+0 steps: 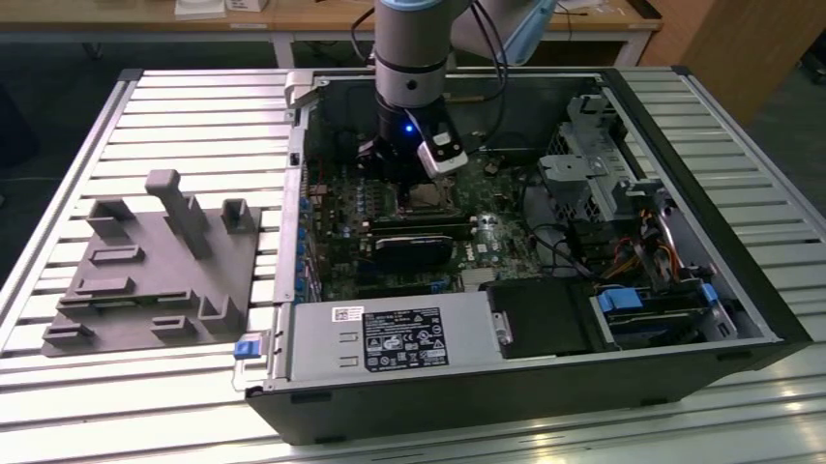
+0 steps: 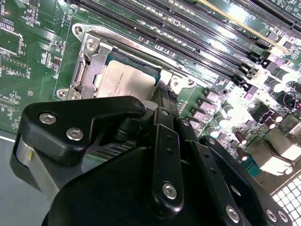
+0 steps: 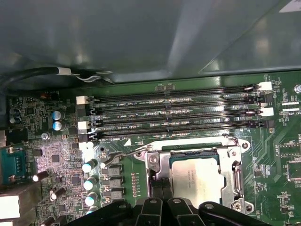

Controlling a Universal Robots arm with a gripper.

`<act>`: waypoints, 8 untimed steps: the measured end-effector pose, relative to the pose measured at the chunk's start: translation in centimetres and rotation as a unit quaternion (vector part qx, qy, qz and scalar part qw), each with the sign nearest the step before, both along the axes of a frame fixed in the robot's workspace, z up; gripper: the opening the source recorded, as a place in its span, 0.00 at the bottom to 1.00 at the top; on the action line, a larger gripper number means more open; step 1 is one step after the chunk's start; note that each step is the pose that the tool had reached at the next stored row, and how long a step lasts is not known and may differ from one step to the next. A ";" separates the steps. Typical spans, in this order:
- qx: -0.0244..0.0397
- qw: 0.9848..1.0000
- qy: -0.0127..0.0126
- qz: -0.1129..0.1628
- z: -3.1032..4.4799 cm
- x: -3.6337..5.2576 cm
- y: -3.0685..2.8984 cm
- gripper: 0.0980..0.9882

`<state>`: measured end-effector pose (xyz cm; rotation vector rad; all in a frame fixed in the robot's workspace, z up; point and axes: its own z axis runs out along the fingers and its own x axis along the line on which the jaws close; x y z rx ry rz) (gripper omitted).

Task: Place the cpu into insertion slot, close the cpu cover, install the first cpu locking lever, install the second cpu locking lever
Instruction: 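Close the cpu cover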

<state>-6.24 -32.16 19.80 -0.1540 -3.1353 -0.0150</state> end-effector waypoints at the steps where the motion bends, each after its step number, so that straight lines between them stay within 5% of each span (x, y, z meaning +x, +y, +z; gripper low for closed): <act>1: 0.000 1.000 0.000 0.000 0.00 0.00 0.00 0.01; 8: 0.000 1.000 0.000 0.000 -0.03 0.00 0.00 0.01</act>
